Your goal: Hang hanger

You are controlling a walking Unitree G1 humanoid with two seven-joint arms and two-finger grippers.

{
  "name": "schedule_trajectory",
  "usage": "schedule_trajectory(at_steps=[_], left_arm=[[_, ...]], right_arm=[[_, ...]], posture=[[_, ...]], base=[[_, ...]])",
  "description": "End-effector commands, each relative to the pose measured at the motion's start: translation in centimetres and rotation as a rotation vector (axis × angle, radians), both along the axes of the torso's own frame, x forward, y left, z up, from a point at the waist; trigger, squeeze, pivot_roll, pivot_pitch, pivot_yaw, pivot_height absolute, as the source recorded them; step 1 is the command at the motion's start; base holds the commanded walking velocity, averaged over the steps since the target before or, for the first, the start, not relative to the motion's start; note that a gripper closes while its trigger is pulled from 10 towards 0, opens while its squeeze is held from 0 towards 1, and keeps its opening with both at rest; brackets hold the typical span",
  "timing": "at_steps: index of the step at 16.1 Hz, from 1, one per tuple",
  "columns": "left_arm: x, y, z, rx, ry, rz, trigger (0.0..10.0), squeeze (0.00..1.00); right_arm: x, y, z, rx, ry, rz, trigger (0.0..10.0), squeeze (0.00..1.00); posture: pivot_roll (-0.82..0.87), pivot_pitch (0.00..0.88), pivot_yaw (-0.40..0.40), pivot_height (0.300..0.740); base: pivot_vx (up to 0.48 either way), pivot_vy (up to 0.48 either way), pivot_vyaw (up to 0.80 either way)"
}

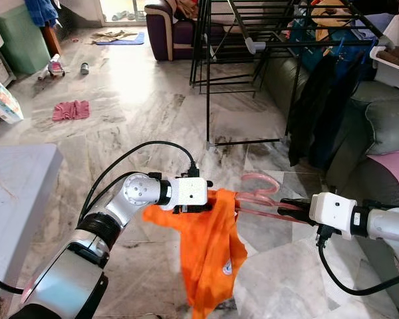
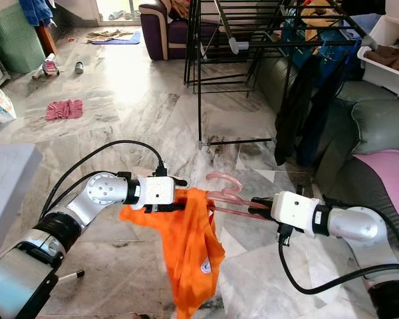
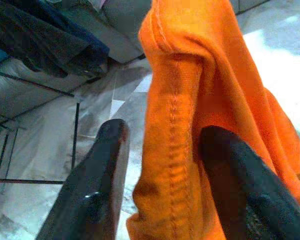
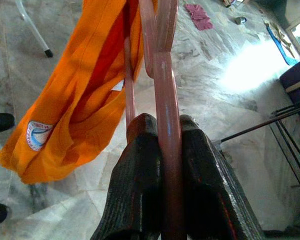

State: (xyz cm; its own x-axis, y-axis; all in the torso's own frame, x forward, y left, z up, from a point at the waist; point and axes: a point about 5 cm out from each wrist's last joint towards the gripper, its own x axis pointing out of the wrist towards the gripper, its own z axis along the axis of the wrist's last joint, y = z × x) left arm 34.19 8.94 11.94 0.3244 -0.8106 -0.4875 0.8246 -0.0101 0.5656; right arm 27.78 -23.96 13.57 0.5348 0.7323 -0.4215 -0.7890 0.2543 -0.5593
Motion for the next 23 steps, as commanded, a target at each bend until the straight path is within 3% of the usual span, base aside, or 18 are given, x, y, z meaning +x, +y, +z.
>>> schedule_trajectory(at_steps=[1, 15, 16, 17, 19, 21, 22, 23], left_arm=[[0.1, -0.1, 0.1, 0.026, 0.003, -0.023, 0.0, 0.00], [0.0, 0.1, -0.3, 0.016, 0.045, -0.005, 0.0, 0.00], [0.0, 0.1, -0.4, 0.013, 0.050, 0.000, 0.0, 0.00], [0.0, 0.2, -0.4, 0.004, 0.058, 0.009, 0.0, 0.00], [-0.3, 0.5, -0.6, -0.046, 0.102, 0.011, 0.0, 0.00], [-0.4, 1.6, -0.9, -0.074, 0.141, 0.042, 0.0, 0.00], [-0.8, 3.8, -1.8, -0.048, 0.167, 0.091, 0.0, 0.00], [-1.0, 4.7, -2.2, -0.046, 0.182, 0.114, 0.0, 0.00]], right_arm=[[0.0, 0.4, 0.6, 0.018, -0.022, 0.021, 10.0, 0.00], [0.3, 0.3, 0.7, 0.022, -0.032, 0.008, 10.0, 0.00], [0.4, 0.3, 0.6, 0.028, -0.016, 0.003, 10.0, 0.53], [0.4, 0.4, 0.5, 0.034, 0.002, 0.007, 10.0, 1.00], [0.5, 0.7, 0.7, 0.039, -0.003, 0.020, 10.0, 1.00], [0.1, 1.0, 0.2, 0.048, 0.084, 0.045, 10.0, 1.00], [0.1, 0.6, 0.3, 0.003, 0.105, 0.052, 10.0, 1.00], [0.6, 0.2, 0.8, -0.001, 0.094, 0.028, 10.0, 1.00]], posture=[[-0.03, 0.074, 0.004, 0.740], [-0.03, 0.067, -0.002, 0.740], [-0.03, 0.066, -0.004, 0.740], [-0.03, 0.065, -0.007, 0.740], [-0.03, 0.064, -0.008, 0.740], [-0.03, 0.065, -0.011, 0.740], [-0.02, 0.066, -0.017, 0.740], [-0.02, 0.066, -0.019, 0.740]], base=[[0.000, 0.000, 0.00], [0.000, 0.000, 0.00], [0.000, 0.000, 0.00], [0.000, 0.000, 0.00], [0.000, 0.000, 0.00], [0.000, 0.000, 0.00], [0.000, 0.000, 0.00], [0.000, 0.000, 0.00]])
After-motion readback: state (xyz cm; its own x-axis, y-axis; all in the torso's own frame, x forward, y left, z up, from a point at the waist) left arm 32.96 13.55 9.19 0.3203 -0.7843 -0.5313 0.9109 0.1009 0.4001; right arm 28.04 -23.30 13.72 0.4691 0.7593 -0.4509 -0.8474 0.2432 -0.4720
